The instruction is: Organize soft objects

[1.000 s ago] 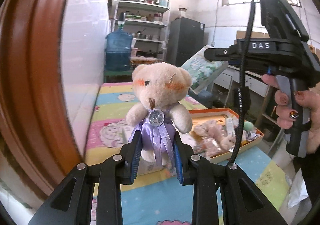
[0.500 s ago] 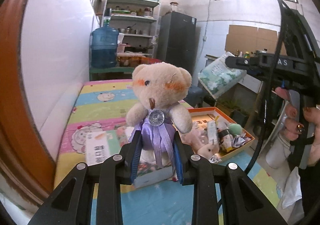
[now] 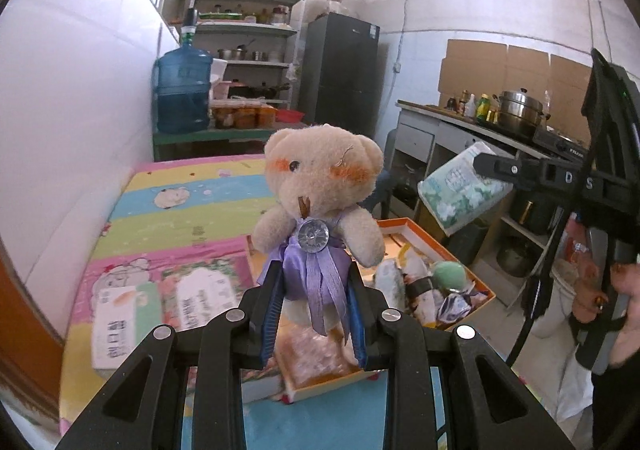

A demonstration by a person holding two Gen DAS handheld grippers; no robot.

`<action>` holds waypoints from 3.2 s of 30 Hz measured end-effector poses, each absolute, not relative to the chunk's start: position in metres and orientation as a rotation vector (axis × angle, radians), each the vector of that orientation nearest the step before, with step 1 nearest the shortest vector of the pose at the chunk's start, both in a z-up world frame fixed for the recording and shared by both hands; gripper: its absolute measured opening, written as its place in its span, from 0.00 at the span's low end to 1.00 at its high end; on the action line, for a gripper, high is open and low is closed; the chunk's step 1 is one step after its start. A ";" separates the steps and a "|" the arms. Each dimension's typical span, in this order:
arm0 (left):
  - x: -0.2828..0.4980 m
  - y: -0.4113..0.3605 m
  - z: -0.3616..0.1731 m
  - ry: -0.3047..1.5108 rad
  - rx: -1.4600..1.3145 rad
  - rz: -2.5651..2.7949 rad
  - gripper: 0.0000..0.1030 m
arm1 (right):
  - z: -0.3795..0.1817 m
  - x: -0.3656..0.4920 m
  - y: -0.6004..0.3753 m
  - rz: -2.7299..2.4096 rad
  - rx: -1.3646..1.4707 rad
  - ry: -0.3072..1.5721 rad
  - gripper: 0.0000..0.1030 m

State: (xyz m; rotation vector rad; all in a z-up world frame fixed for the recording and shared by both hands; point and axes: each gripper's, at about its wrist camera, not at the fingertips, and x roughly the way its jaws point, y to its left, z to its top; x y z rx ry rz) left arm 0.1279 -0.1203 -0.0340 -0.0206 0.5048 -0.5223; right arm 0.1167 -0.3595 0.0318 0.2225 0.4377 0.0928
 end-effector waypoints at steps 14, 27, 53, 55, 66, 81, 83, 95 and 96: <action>0.176 -0.169 -0.043 0.554 0.004 -0.525 0.29 | -0.010 0.146 -0.394 0.082 0.312 0.491 0.21; 0.209 -0.192 -0.057 0.588 0.011 -0.509 0.29 | -0.035 0.178 -0.409 0.081 0.372 0.522 0.21; 0.266 -0.220 -0.105 0.780 0.009 -0.513 0.29 | -0.074 0.228 -0.403 0.065 0.400 0.626 0.21; 0.267 -0.221 -0.109 0.791 0.011 -0.513 0.29 | -0.077 0.231 -0.403 0.055 0.390 0.636 0.21; 0.281 -0.218 -0.125 0.828 -0.026 -0.521 0.33 | -0.092 0.236 -0.404 0.054 0.427 0.690 0.40; 0.266 -0.209 -0.117 0.797 -0.063 -0.532 0.57 | -0.065 0.207 -0.400 0.010 0.370 0.583 0.45; 0.261 -0.207 -0.112 0.782 -0.068 -0.529 0.57 | -0.058 0.199 -0.397 -0.001 0.347 0.556 0.45; 0.209 -0.168 -0.069 0.648 -0.101 -0.472 0.57 | -0.009 0.142 -0.359 -0.021 0.202 0.416 0.45; 0.206 -0.164 -0.066 0.639 -0.100 -0.466 0.57 | -0.006 0.138 -0.355 -0.019 0.193 0.409 0.45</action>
